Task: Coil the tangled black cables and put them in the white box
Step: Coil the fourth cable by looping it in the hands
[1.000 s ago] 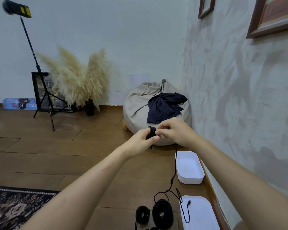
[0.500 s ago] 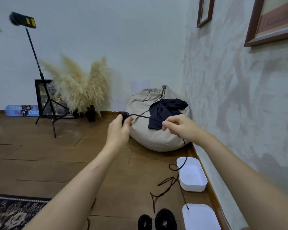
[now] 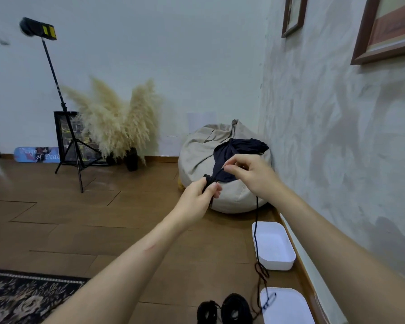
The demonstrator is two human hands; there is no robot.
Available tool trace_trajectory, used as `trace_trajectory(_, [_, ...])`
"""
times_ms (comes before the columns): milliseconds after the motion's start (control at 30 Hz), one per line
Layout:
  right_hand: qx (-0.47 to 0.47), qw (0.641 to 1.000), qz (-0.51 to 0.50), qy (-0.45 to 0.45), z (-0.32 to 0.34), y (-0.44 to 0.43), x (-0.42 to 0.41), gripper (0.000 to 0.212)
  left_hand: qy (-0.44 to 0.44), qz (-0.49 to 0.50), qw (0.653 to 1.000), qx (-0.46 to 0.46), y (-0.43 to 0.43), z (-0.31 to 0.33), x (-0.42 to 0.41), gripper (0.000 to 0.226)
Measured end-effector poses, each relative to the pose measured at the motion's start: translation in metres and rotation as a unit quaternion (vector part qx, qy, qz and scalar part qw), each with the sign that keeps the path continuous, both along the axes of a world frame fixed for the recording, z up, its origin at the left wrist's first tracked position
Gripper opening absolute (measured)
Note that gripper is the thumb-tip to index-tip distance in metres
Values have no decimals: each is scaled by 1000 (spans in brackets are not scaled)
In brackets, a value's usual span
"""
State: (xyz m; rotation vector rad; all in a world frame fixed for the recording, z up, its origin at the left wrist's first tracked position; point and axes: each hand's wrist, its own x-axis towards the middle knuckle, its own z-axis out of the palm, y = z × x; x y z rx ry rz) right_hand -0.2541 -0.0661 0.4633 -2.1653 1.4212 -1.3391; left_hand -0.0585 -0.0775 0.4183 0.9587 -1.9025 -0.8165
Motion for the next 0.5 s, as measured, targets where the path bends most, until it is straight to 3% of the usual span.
trace_trajectory(167, [-31, 999, -25, -31, -5, 0, 1, 11, -2, -57, 998, 25, 13, 3, -13, 27])
trace_trajectory(500, [59, 990, 16, -130, -20, -3, -5, 9, 37, -140, 987, 69, 18, 14, -7, 25])
